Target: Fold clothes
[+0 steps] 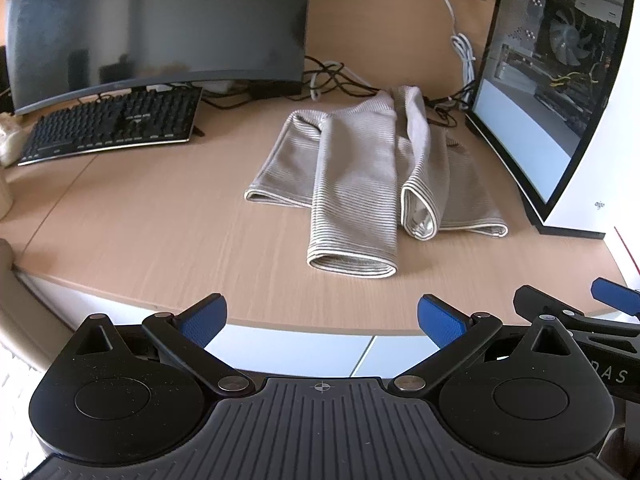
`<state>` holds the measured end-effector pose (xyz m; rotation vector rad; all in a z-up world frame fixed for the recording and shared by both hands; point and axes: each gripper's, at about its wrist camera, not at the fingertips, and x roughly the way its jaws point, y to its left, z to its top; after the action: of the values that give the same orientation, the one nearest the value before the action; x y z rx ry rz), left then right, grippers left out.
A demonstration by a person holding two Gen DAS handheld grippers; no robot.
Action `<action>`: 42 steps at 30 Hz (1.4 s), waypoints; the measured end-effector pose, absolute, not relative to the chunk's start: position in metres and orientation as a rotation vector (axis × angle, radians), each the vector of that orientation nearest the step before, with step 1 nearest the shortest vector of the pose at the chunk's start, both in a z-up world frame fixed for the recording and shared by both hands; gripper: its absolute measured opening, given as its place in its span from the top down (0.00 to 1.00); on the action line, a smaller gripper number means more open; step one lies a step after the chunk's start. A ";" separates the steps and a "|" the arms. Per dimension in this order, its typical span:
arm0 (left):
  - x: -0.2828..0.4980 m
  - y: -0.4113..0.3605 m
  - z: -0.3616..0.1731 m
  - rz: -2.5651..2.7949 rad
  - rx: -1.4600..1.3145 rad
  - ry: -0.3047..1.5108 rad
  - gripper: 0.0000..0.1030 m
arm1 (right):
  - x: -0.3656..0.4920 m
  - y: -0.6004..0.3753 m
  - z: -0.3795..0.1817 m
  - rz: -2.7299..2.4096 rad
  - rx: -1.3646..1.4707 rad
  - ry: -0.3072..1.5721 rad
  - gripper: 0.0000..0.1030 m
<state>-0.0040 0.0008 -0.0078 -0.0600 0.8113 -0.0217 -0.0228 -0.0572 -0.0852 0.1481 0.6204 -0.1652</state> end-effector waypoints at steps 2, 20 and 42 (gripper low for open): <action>-0.004 0.001 -0.008 -0.022 -0.060 0.813 0.00 | -0.022 -0.058 -0.085 -0.166 0.149 0.623 0.00; 0.000 0.000 -0.012 -0.017 -0.062 0.830 0.00 | -0.016 -0.060 -0.085 -0.176 0.155 0.639 0.00; 0.005 -0.002 -0.012 0.003 -0.063 0.831 0.00 | -0.006 -0.064 -0.086 -0.164 0.151 0.649 0.00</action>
<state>0.0046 -0.0021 -0.0121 -0.0628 0.8310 0.0032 -0.0057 -0.0637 -0.0862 0.1506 0.6488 -0.1641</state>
